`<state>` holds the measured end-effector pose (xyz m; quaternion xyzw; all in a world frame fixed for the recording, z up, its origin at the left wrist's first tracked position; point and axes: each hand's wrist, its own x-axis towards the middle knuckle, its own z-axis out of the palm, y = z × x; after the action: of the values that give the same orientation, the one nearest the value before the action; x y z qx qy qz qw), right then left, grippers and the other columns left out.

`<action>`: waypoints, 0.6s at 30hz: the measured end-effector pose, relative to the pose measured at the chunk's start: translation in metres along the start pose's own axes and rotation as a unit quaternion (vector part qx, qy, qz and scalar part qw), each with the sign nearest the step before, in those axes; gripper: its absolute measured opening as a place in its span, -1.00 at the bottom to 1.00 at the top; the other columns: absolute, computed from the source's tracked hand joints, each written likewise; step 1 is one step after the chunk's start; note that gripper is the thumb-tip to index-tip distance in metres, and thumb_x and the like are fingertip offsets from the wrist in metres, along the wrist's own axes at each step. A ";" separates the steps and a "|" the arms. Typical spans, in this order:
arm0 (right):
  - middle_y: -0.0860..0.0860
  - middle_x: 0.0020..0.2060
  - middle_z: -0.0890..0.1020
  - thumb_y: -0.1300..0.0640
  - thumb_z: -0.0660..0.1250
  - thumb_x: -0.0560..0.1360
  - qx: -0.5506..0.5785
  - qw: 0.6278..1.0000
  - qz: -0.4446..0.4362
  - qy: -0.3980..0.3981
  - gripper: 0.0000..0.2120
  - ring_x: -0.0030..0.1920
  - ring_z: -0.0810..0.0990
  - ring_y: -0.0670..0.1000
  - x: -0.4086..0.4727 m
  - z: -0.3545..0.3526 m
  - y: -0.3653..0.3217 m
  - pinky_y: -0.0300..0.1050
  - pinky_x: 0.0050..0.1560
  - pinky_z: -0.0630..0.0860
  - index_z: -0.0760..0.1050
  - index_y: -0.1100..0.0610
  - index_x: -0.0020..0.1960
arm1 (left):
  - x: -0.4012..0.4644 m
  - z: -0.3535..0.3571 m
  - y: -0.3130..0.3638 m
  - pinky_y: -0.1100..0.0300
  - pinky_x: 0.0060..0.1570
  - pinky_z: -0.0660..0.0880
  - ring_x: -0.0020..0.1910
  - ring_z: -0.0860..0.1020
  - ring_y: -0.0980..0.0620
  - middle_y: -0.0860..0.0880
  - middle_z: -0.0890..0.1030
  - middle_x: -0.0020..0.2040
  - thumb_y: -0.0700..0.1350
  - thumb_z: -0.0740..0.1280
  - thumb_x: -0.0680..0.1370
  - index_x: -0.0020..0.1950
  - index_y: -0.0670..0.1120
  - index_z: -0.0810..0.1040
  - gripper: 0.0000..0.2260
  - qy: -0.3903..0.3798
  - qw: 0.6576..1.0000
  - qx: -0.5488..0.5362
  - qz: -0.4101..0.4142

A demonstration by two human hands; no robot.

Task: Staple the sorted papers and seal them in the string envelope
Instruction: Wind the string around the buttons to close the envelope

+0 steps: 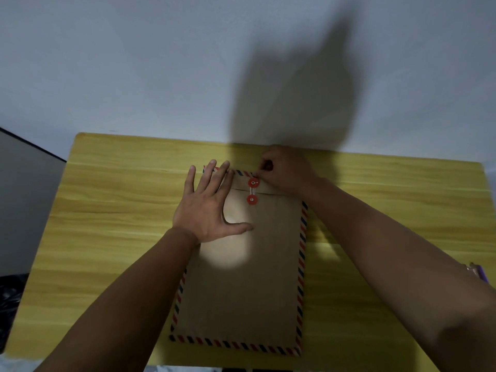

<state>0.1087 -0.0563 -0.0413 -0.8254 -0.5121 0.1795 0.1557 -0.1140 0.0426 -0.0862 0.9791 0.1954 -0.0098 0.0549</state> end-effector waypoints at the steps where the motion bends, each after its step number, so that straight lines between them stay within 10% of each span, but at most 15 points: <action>1: -0.03 -0.19 0.64 -0.11 0.53 0.42 0.014 1.000 0.026 0.011 -0.76 -0.17 0.60 0.01 -0.002 0.003 0.002 -0.07 -0.17 0.52 0.62 0.05 -0.23 | 0.000 0.000 0.000 -0.39 0.61 -0.05 0.74 -0.08 -0.09 -0.04 0.06 0.75 0.73 0.03 0.34 0.71 -0.10 0.16 0.20 -0.001 1.000 0.000 0.000; 18: -0.02 -0.33 0.54 -0.02 0.42 0.49 0.100 0.982 0.154 -0.040 -0.78 -0.31 0.47 -0.04 -0.053 -0.012 0.029 -0.15 -0.33 0.30 0.55 0.09 -0.24 | -0.001 0.005 0.002 -0.43 0.60 -0.21 0.72 -0.25 -0.14 -0.04 -0.19 0.75 0.74 -0.07 0.36 0.74 -0.03 -0.11 0.18 -0.047 0.999 0.013 -0.022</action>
<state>0.1154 -0.1175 -0.0365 -0.8667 -0.3642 0.2845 0.1875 -0.1138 0.0397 -0.0905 0.9737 0.2138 -0.0597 0.0512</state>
